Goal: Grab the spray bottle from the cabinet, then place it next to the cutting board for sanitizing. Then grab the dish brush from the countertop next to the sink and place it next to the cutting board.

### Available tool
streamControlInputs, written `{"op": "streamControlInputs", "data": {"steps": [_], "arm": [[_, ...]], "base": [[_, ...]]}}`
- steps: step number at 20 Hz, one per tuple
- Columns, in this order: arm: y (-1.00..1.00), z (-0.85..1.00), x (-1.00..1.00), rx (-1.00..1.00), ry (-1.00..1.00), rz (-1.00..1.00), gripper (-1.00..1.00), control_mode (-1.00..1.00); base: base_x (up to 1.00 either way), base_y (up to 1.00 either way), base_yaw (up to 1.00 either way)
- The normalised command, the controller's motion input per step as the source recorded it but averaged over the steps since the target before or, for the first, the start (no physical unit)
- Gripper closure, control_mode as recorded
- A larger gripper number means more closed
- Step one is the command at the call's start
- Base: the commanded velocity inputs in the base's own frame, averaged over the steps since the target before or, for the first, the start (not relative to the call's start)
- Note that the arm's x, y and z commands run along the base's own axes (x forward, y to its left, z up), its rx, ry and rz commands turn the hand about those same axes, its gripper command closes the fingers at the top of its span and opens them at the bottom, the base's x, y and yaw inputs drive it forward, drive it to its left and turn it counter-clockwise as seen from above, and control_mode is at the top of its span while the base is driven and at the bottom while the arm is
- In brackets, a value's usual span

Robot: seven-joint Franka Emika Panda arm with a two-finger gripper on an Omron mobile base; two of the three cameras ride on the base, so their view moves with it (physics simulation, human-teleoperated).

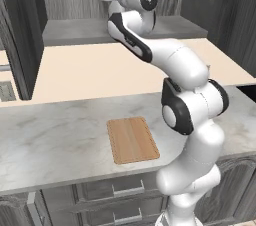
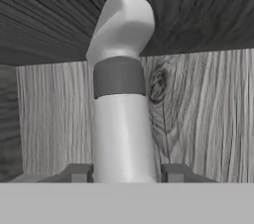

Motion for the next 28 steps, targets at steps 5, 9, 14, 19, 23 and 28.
{"op": "streamControlInputs", "data": {"steps": [5, 9, 14, 19, 23, 28], "arm": [[0.00, 0.00, -0.35, 0.00, -0.10, 0.00, 1.00, -1.00], [0.07, -0.09, -0.03, 0.00, -0.04, 0.00, 1.00, -1.00], [0.03, -0.21, 0.00, 0.00, -0.01, 0.00, 1.00, -1.00], [-0.01, -0.08, -0.26, 0.00, -0.10, 0.00, 1.00, -1.00], [-0.02, -0.03, -0.80, 0.00, -0.21, 0.00, 1.00, -1.00], [0.00, 0.00, -0.76, 0.00, -0.18, 0.00, 1.00, -1.00]], "base": [[0.00, 0.00, 0.00], [0.00, 0.00, 0.00], [0.00, 0.00, 0.00], [0.00, 0.00, 0.00], [0.00, 0.00, 0.00], [0.00, 0.00, 0.00]]}}
